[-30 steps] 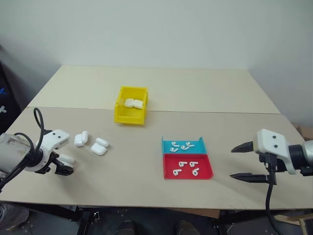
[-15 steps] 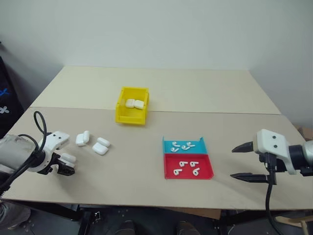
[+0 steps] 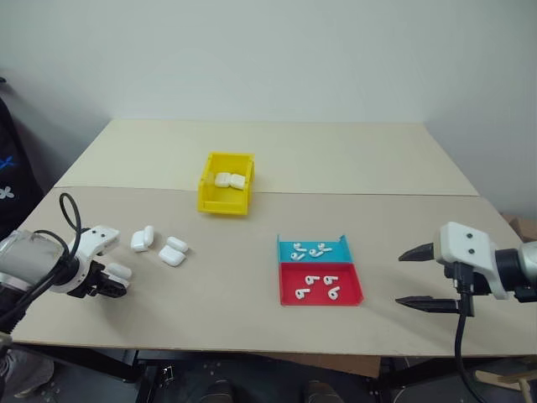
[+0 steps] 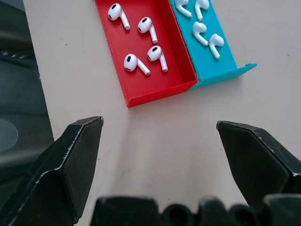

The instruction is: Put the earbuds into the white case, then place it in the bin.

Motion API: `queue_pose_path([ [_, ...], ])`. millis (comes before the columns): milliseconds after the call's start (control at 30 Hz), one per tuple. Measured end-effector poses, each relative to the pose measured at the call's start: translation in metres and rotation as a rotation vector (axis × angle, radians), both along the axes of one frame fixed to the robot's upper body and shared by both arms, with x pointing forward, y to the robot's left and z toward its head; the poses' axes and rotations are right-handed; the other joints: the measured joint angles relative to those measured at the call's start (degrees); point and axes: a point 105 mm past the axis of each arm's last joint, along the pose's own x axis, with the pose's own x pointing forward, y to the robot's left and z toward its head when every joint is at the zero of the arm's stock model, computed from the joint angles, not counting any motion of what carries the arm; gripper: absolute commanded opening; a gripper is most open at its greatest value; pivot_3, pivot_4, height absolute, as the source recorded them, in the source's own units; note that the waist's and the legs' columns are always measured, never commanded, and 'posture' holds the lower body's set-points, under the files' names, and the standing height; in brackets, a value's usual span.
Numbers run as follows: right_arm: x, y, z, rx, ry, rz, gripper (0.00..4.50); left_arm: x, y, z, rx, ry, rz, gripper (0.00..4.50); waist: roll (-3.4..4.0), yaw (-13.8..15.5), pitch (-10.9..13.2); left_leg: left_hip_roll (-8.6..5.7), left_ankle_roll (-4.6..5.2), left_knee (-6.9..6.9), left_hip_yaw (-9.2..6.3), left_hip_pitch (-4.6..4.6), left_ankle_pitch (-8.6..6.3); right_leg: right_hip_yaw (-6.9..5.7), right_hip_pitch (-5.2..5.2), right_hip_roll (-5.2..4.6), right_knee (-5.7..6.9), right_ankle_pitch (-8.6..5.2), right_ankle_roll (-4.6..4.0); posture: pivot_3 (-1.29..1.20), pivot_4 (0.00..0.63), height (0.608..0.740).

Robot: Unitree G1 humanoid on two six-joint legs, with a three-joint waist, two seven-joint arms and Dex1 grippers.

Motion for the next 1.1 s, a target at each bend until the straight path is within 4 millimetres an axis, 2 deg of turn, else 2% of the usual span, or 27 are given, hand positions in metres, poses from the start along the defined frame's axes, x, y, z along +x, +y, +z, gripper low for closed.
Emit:
queue_pose_path([
  [133, -0.001, 0.0, -0.002, -0.003, 0.006, -0.001, 4.5, -0.001, -0.004, 0.003, 0.046, -0.037, -0.071, 2.75, -0.03, -0.01, 0.02, 0.01, 0.0, 0.0, 0.0, -0.01, 0.0, 0.0, 0.02, 0.0, -0.02, 0.0, 0.01, 0.0, 0.15, 0.74],
  [233, 0.0, 0.0, -0.001, -0.006, -0.002, -0.006, 4.5, -0.005, -0.016, 0.014, 0.045, -0.086, -0.153, 2.75, -0.34, -0.04, 0.19, 0.03, 0.0, 0.0, -0.01, -0.26, 0.0, -0.01, -0.19, -0.01, -0.05, 0.0, 0.0, 0.0, 0.15, 0.74],
  [333, 0.003, 0.001, 0.006, -0.012, -0.03, -0.004, 4.5, -0.004, -0.046, 0.046, -0.027, -0.25, -0.3, 2.75, -0.46, -0.03, 0.23, 0.03, -0.01, 0.04, 0.0, -0.68, 0.0, -0.03, -0.52, -0.06, -0.1, 0.01, 0.0, 0.0, 0.15, 0.74],
  [400, 0.004, 0.006, 0.015, -0.013, -0.054, 0.013, 4.5, -0.005, -0.074, 0.069, -0.097, -0.431, -0.446, 2.75, -0.38, -0.03, 0.2, 0.01, 0.0, 0.03, 0.04, -0.69, -0.02, -0.02, -0.51, -0.09, -0.17, 0.0, 0.01, 0.0, 0.15, 0.74],
  [467, 0.004, 0.011, 0.024, -0.018, -0.074, 0.045, 4.5, -0.009, -0.101, 0.081, -0.178, -0.579, -0.571, 2.75, -0.33, 0.0, 0.18, 0.03, 0.02, 0.0, 0.04, -0.68, -0.03, -0.03, -0.51, -0.07, -0.21, 0.0, 0.01, 0.0, 0.15, 0.74],
  [600, 0.002, 0.024, 0.035, -0.104, -0.079, 0.136, 4.5, -0.017, -0.15, 0.079, -0.492, -0.909, -0.683, 2.75, -0.27, -0.02, 0.13, 0.03, 0.02, 0.03, 0.04, -0.65, -0.04, -0.04, -0.45, -0.07, -0.18, 0.01, 0.0, 0.0, 0.15, 0.74],
  [700, 0.001, 0.034, 0.034, -0.175, -0.077, 0.215, 4.5, -0.025, -0.163, 0.073, -0.604, -1.029, -0.743, 2.75, -0.37, -0.15, 0.15, 0.05, 0.02, 0.03, 0.03, -0.59, -0.04, -0.02, -0.42, -0.05, -0.21, 0.05, -0.05, 0.0, 0.15, 0.74],
  [767, 0.001, 0.042, 0.025, -0.251, -0.095, 0.297, 4.5, -0.03, -0.172, 0.07, -0.711, -1.124, -0.778, 2.75, -0.34, -0.06, 0.13, 0.02, 0.02, 0.06, 0.04, -0.56, -0.03, -0.02, -0.38, -0.07, -0.22, 0.06, -0.02, 0.0, 0.15, 0.74],
  [933, -0.003, 0.059, 0.007, -0.386, -0.129, 0.532, 4.5, -0.04, -0.181, 0.045, -0.835, -1.096, -0.846, 2.75, -0.34, -0.07, 0.14, 0.02, 0.02, 0.07, 0.03, -0.58, -0.03, -0.02, -0.41, -0.06, -0.2, 0.06, -0.01, 0.0, 0.15, 0.74],
  [1100, 0.0, 0.071, 0.003, -0.436, -0.13, 0.647, 4.5, -0.044, -0.189, 0.041, -0.86, -1.09, -0.906, 2.75, -0.34, -0.09, 0.14, 0.03, 0.02, 0.08, 0.02, -0.56, -0.03, -0.03, -0.39, -0.06, -0.21, 0.06, 0.0, 0.0, 0.15, 0.74],
])
